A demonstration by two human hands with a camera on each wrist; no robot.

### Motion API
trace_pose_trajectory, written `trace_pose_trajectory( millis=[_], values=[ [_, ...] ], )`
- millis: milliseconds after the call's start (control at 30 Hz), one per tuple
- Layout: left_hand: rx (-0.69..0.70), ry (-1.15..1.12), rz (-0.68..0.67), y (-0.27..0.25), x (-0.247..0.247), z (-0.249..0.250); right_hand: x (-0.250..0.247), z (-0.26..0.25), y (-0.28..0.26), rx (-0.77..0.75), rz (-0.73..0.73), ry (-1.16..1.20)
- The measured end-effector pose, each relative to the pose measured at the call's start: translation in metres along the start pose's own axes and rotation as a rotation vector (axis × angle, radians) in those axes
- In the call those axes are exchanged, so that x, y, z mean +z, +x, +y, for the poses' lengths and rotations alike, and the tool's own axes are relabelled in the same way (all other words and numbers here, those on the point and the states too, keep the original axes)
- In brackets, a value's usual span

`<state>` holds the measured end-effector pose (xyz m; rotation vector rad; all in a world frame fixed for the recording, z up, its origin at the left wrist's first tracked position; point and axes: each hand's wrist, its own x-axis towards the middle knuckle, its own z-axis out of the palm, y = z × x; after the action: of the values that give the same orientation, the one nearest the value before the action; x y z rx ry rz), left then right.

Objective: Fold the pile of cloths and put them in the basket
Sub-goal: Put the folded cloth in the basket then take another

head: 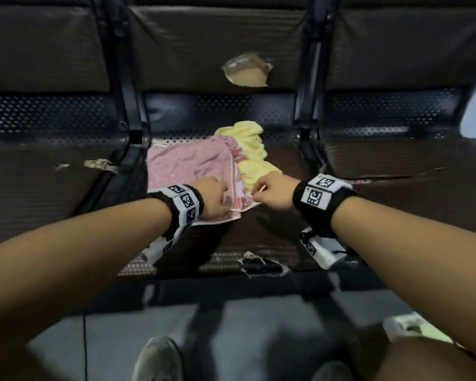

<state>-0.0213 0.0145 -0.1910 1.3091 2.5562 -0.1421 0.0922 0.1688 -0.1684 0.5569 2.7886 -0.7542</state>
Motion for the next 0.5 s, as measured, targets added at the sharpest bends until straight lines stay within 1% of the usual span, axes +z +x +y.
trace_pose_trajectory(
  millis=[67, 100, 133, 200, 267, 300, 367, 433, 500],
  values=[
    [-0.056, 0.028, -0.099, 0.000, 0.018, -0.022, 0.020, -0.013, 0.014, -0.010, -0.085, -0.088],
    [-0.080, 0.035, -0.119, -0.001, 0.025, -0.029, 0.028, -0.017, 0.020, -0.014, -0.121, -0.131],
    [-0.102, 0.035, -0.108, -0.001, 0.030, -0.035, 0.035, -0.020, 0.025, -0.016, -0.145, -0.164],
    [-0.137, 0.031, -0.030, -0.001, 0.032, -0.042, 0.046, -0.023, 0.033, -0.022, -0.148, -0.193],
    [-0.136, -0.008, 0.055, -0.002, 0.030, -0.044, 0.051, -0.022, 0.038, -0.021, -0.117, -0.179],
    [-0.112, -0.074, 0.099, -0.003, 0.028, -0.044, 0.052, -0.021, 0.038, -0.023, -0.093, -0.161],
    [-0.053, -0.296, 0.197, -0.007, 0.023, -0.043, 0.049, -0.024, 0.035, -0.045, -0.012, -0.132],
    [0.006, -0.488, 0.281, -0.013, 0.014, -0.038, 0.040, -0.032, 0.033, -0.147, 0.077, -0.131],
    [0.063, -0.589, 0.317, -0.018, 0.003, -0.031, 0.026, -0.042, 0.032, -0.246, 0.126, -0.119]
  ],
)
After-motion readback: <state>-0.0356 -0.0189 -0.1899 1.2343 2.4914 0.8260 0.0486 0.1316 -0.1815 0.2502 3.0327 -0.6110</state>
